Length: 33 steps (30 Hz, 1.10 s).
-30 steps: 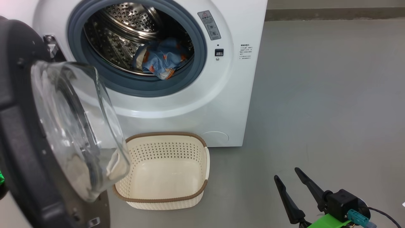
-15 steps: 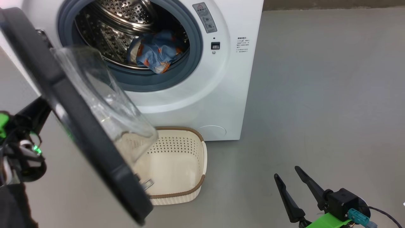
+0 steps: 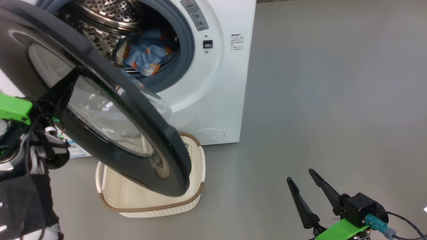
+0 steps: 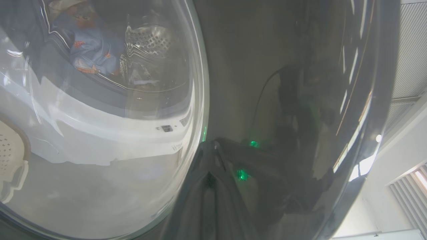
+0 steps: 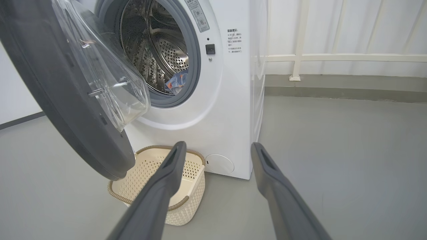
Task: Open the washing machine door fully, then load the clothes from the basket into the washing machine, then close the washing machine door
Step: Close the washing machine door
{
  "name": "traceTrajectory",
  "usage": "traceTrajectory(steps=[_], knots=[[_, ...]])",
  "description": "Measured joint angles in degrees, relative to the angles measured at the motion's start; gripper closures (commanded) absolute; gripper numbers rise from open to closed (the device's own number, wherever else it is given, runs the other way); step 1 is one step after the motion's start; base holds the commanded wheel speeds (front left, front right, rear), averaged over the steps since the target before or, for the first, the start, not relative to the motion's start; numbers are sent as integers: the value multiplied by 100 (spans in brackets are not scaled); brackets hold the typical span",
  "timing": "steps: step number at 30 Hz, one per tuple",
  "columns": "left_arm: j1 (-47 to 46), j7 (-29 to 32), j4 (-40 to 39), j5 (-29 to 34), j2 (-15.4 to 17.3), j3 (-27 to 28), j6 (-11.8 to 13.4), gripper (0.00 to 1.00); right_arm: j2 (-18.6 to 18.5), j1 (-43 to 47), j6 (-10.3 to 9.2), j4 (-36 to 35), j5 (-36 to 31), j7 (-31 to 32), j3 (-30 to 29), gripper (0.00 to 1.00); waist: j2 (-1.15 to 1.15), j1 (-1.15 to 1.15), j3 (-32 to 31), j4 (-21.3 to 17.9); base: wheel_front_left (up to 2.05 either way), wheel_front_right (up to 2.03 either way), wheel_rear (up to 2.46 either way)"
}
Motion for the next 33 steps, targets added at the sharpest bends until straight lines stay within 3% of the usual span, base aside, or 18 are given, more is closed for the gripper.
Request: traceTrajectory(steps=[8,23,33], knots=[[-209,-381,539,-89,-80,-75,-334,100,-3,0,1,3,0,0,3,0,0,0,20,-206,0,0,0],[-348,-539,875,-80,-91,-87,-532,100,-10,0,1,1,0,0,-16,0,0,0,39,-156,0,0,0],[-213,-655,499,471,205,-386,-646,100,-2,12,1,-10,0,0,-75,0,0,0,-17,-63,0,0,0]])
